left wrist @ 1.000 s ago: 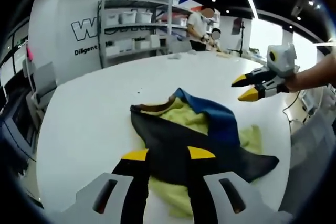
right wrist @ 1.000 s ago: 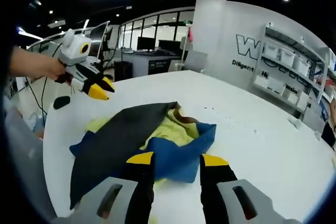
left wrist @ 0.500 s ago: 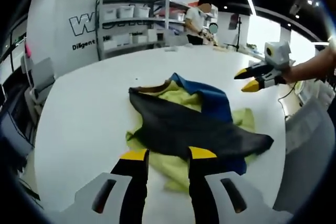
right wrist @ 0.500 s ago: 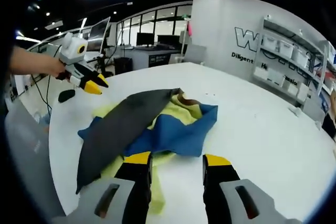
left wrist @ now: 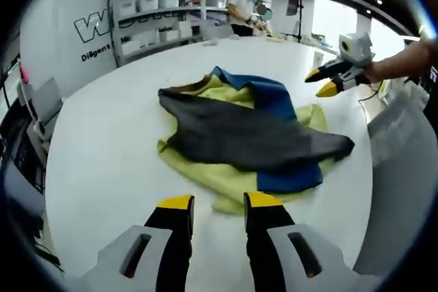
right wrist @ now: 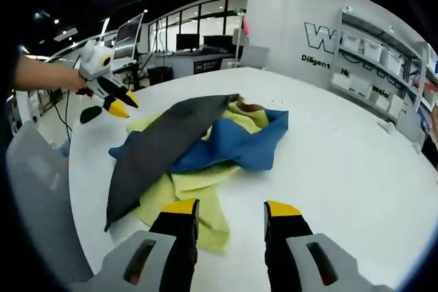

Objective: Fold the garment on the visible template until the final outline fits inside the template.

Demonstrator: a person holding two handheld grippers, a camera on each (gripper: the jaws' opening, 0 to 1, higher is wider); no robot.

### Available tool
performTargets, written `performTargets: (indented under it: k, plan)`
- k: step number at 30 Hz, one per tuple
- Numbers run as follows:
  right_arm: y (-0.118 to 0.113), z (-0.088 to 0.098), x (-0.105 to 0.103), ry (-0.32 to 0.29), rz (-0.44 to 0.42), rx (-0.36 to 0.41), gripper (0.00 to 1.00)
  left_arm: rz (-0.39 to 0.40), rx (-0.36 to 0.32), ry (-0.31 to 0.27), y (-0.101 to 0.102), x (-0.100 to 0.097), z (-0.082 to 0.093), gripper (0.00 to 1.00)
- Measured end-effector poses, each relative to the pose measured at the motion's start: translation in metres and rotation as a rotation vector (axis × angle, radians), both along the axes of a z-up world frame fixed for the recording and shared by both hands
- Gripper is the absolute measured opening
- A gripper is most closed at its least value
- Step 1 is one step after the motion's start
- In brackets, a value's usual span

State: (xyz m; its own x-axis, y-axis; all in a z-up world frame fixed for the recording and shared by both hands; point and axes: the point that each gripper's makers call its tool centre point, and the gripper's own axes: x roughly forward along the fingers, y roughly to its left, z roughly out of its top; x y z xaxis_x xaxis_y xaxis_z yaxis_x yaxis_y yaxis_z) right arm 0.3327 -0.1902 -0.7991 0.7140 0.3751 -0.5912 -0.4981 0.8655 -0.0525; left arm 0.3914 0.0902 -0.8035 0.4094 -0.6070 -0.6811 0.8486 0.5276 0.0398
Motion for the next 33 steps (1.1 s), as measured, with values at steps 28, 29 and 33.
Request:
performTargets:
  k: [28,29,33]
  plan:
    - [0.000,-0.031,-0.025,0.106,-0.054,0.045,0.22,-0.324,0.222,-0.019,-0.007,-0.007,-0.028,0.25]
    - [0.000,-0.032,-0.026,0.112,-0.060,0.050,0.21,-0.330,0.225,-0.012,-0.008,-0.009,-0.030,0.25]
    - [0.001,-0.037,-0.029,0.131,-0.073,0.058,0.16,-0.340,0.224,-0.015,-0.009,-0.008,-0.031,0.24]
